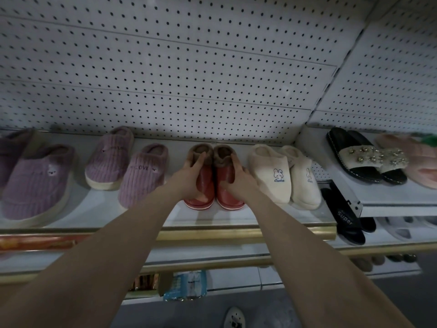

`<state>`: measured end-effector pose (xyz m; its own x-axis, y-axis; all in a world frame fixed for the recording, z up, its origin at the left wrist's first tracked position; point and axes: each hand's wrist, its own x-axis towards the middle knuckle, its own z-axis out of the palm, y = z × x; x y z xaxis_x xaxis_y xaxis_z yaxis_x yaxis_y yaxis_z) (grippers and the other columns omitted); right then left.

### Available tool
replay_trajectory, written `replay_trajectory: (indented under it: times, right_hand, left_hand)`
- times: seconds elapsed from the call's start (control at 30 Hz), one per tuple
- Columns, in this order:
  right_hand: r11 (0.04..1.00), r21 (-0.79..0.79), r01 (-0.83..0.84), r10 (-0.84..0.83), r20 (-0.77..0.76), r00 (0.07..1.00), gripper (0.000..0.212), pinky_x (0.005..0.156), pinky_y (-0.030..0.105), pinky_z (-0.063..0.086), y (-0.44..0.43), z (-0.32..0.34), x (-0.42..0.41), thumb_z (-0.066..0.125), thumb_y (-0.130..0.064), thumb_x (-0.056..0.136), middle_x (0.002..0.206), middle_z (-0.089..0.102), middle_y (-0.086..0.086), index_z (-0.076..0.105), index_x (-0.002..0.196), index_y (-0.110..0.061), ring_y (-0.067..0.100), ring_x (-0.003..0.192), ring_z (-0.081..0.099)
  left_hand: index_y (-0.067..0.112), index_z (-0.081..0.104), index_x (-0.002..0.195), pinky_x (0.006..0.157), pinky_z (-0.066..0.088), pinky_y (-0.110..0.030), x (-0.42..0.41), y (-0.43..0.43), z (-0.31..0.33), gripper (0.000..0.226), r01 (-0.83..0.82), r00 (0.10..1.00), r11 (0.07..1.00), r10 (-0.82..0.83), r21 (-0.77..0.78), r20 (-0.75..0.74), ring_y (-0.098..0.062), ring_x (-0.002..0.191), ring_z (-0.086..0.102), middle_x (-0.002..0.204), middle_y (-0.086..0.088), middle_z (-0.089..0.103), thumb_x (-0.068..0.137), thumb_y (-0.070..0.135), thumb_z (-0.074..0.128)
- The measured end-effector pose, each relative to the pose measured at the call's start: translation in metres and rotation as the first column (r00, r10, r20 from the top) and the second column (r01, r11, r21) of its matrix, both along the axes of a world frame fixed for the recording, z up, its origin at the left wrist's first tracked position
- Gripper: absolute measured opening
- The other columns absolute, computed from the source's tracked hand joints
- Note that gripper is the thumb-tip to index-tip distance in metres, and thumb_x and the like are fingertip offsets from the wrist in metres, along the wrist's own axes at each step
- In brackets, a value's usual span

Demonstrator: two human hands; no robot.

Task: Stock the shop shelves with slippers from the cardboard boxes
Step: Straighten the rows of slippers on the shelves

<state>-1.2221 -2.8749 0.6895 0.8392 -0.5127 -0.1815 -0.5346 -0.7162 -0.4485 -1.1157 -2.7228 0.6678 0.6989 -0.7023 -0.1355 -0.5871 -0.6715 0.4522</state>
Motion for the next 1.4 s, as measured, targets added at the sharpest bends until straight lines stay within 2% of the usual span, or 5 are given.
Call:
replay_trajectory:
  times: [0.13,0.37,0.77,1.13,1.4]
  right_hand:
    - [1.000,-0.030,0.009,-0.009,0.025,1.000,0.085,0.100,0.042,0.039,0.002,-0.009,-0.003,0.050,-0.040,0.094,0.161,0.023,0.004,-0.009,0.156,-0.034,0.037,0.125,0.052]
    - [0.995,0.054,0.087,-0.096,0.204,0.974,0.076,0.113,0.043,0.030,0.014,-0.034,-0.002,0.051,-0.033,0.097,0.156,0.030,0.017,0.009,0.157,-0.011,0.036,0.141,0.032]
    - [0.996,0.031,0.080,-0.084,0.135,0.987,0.075,0.112,0.044,0.029,0.008,-0.027,0.001,0.048,-0.036,0.099,0.158,0.026,0.015,0.008,0.157,-0.013,0.036,0.141,0.032]
    - [0.982,-0.173,-0.078,0.122,0.259,0.958,0.059,0.096,0.044,0.044,0.025,0.021,-0.010,0.046,-0.027,0.101,0.152,0.033,0.016,0.021,0.155,-0.018,0.039,0.127,0.047]
    - [0.953,-0.195,-0.232,0.288,0.340,0.895,0.055,0.107,0.043,0.037,0.071,0.030,-0.011,0.048,-0.031,0.100,0.149,0.040,0.014,0.030,0.151,-0.019,0.034,0.134,0.040]
  left_hand:
    - [0.031,-0.018,0.151,0.090,0.046,-0.037,-0.007,-0.001,-0.008,0.129,-0.031,1.000,0.996,0.031,-0.078,0.003,-0.040,0.119,0.055,0.162,-0.006,-0.017,0.069,0.034,0.081]
    - [0.025,-0.023,0.150,0.116,0.023,-0.052,-0.012,0.004,-0.029,0.127,-0.012,0.994,0.973,-0.012,-0.228,-0.105,-0.042,0.148,0.003,0.159,-0.014,-0.024,0.075,0.028,0.078]
    - [0.026,-0.015,0.153,0.107,0.039,-0.043,-0.018,0.007,-0.024,0.120,-0.043,0.999,0.970,0.035,-0.238,-0.035,-0.038,0.144,0.024,0.162,-0.010,-0.013,0.076,0.034,0.077]
    - [0.018,0.047,0.141,0.091,0.047,-0.037,-0.043,0.036,0.019,0.070,-0.058,0.948,0.909,0.179,-0.413,0.262,-0.029,0.116,0.053,0.131,-0.007,0.055,0.074,0.012,0.070]
    - [0.004,0.057,0.130,0.095,0.047,-0.045,-0.053,0.092,0.026,0.063,-0.114,0.905,0.896,0.272,-0.429,0.328,-0.034,0.120,0.055,0.129,-0.015,0.059,0.070,0.011,0.077]
